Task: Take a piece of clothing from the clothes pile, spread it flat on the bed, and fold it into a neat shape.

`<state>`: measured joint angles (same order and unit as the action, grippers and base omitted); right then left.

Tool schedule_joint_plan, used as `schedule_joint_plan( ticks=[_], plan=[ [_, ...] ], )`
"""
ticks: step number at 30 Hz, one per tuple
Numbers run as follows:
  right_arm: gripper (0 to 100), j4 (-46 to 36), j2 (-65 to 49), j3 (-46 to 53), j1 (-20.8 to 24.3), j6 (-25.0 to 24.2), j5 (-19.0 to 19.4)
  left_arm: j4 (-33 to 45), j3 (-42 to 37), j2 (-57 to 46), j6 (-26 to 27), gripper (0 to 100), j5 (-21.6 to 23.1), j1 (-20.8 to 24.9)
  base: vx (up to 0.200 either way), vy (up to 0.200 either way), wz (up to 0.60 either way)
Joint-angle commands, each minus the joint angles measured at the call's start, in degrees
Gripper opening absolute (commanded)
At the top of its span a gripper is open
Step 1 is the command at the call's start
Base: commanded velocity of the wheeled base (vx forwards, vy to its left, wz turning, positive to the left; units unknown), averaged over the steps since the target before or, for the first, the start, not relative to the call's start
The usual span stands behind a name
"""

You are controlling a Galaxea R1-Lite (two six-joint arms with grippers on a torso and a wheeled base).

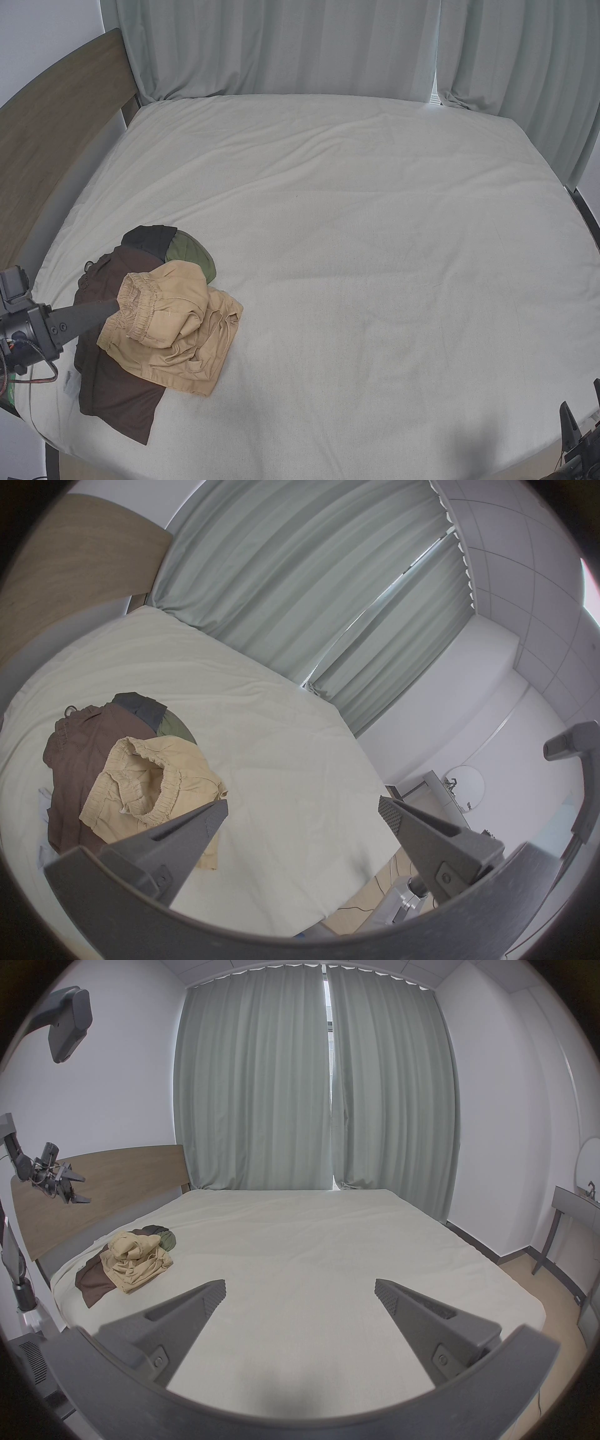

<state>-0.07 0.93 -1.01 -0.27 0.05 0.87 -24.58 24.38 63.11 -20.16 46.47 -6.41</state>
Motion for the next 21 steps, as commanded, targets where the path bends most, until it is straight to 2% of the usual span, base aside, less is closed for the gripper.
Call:
schedule_joint_plan(
  ticks=[1, 10, 17, 21],
  plan=[
    [100, 0.07, -0.93, 1.01, 0.00, 0.04, 0.01, -0.56, 1.90, 5.09, -0.05, 100, 0.11, -0.53, 0.000, 0.000, 0.00],
    [100, -0.01, -0.93, 1.01, 0.09, 0.04, 0.01, -4.08, 2.25, 12.39, 0.83, 100, 1.52, -2.46, 0.000, 0.000, 0.00],
    [100, -0.01, -0.93, 1.01, 0.00, 0.04, 0.01, -7.59, 2.25, 19.68, 6.98, 100, 4.33, -5.89, 0.000, 0.000, 0.00],
    [100, -0.01, -0.93, 1.01, 0.00, 0.04, 0.01, -7.59, 2.78, 22.14, 7.86, 100, 4.42, -6.51, 0.000, 0.000, 0.00]
  ],
)
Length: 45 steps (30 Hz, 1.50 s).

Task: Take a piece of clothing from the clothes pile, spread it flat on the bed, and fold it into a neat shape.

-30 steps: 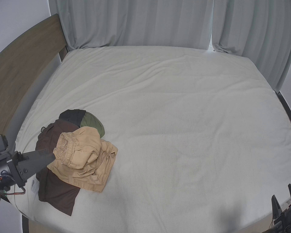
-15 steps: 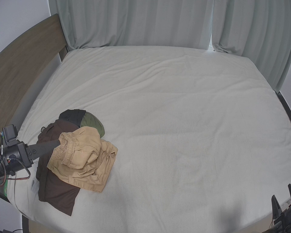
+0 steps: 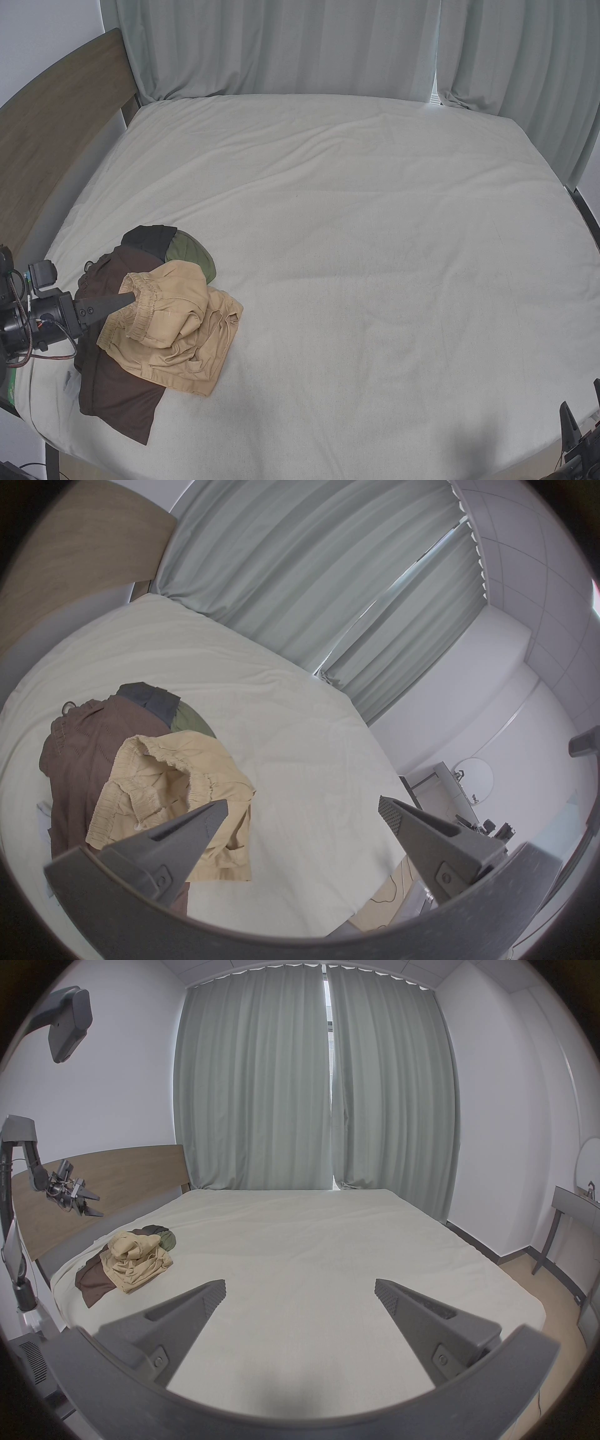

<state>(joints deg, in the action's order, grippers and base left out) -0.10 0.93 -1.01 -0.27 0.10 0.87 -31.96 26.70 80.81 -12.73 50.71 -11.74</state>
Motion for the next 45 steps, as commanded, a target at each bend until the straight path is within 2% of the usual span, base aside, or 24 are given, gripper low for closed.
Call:
schedule_joint_plan(
  ticks=[1, 9, 32, 38, 45],
  plan=[
    [100, 0.01, -0.93, 1.01, 0.00, -0.01, 0.01, -0.20, 0.55, 4.88, 0.51, 100, 0.18, -1.18, 0.000, 0.000, 0.00],
    [100, 0.01, -0.93, 1.01, 0.00, -0.01, 0.10, -0.47, 2.31, 8.75, 0.51, 100, 0.09, -1.00, 0.000, 0.000, 0.00],
    [100, 0.10, -0.93, 1.01, 0.00, 0.08, 0.10, -10.49, 5.56, 24.22, 1.39, 100, -0.70, -1.18, 0.000, 0.000, 0.00],
    [100, 0.10, -0.93, 1.01, 0.00, 0.08, 0.10, -11.19, 6.09, 25.36, 1.39, 100, -0.79, -0.04, 0.000, 0.000, 0.00],
    [100, 0.10, -0.93, 1.01, 0.00, 0.08, 0.10, -11.37, 6.26, 25.71, 1.39, 100, -0.88, 3.39, 0.000, 0.000, 0.00]
  ],
)
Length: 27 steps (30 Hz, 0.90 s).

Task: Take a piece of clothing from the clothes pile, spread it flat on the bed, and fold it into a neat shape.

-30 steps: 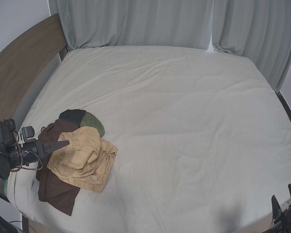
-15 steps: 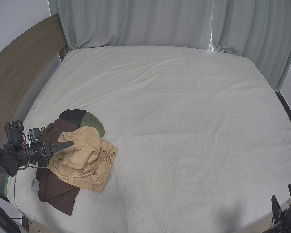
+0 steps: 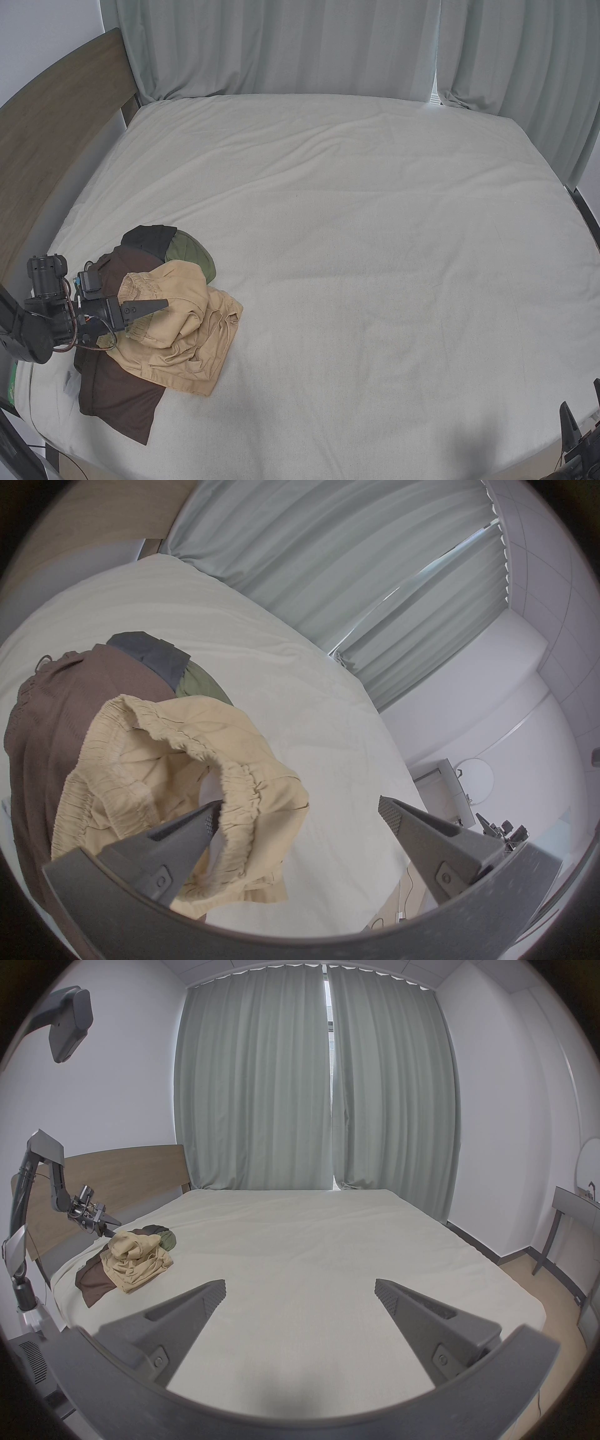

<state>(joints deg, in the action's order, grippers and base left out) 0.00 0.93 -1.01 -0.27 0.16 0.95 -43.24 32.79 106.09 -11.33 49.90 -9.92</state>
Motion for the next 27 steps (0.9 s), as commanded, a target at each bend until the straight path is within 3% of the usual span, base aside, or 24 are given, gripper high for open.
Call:
schedule_joint_plan(
  ticks=[1, 26, 27],
  plan=[
    [100, 0.00, -0.93, 1.01, 0.00, 0.02, 0.02, -0.09, 0.17, 0.43, -0.01, 100, -0.06, 1.66, 0.000, 0.000, 0.00],
    [100, 0.00, -0.93, 1.01, 0.00, 0.02, 0.02, -5.89, 0.52, 6.23, -0.10, 100, -0.06, 3.51, 0.000, 0.000, 0.00],
    [100, 0.00, -0.93, 1.01, 0.00, 0.02, 0.02, -5.89, 0.69, 6.23, -0.19, 0, -0.06, 3.51, 0.000, 0.000, 0.00]
  ],
)
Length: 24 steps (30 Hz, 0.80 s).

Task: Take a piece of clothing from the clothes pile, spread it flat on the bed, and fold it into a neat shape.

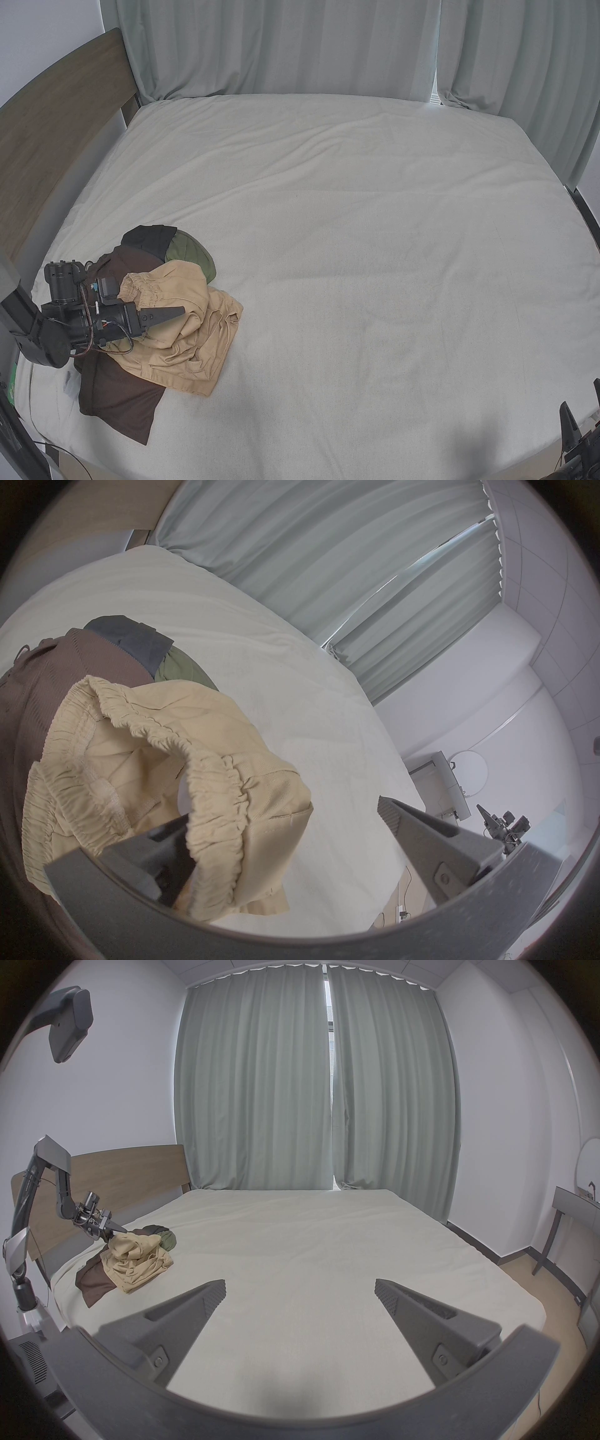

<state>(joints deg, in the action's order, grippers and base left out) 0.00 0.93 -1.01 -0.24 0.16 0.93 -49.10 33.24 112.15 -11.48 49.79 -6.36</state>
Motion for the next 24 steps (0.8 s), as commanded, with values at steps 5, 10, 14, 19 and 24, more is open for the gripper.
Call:
schedule_joint_plan(
  ticks=[5, 10, 14, 19, 24],
  plan=[
    [100, 0.00, -0.93, 1.01, -0.02, 0.02, 0.04, -0.03, -0.11, -0.18, -0.12, 0, 0.14, -0.05, 0.000, 0.000, 0.00],
    [100, 0.00, -0.93, 1.01, -0.02, -0.07, 0.04, -0.12, -0.28, -0.01, 0.15, 0, 0.22, -0.05, 0.000, 0.000, 0.00],
    [100, 0.00, -0.93, 1.01, -0.02, -0.07, 0.04, -0.64, -0.90, -0.44, 0.06, 0, 0.66, 0.04, 0.000, 0.000, 0.00],
    [100, 0.00, -0.93, 1.01, -0.02, -0.07, 0.04, -1.52, -3.27, -4.31, -0.21, 0, 0.84, 1.18, 0.000, 0.000, 0.00],
    [100, 0.00, -0.93, 1.01, -0.02, -0.07, 0.04, -1.52, -5.56, -10.38, -1.79, 0, 0.93, 2.85, 0.000, 0.000, 0.00]
  ],
)
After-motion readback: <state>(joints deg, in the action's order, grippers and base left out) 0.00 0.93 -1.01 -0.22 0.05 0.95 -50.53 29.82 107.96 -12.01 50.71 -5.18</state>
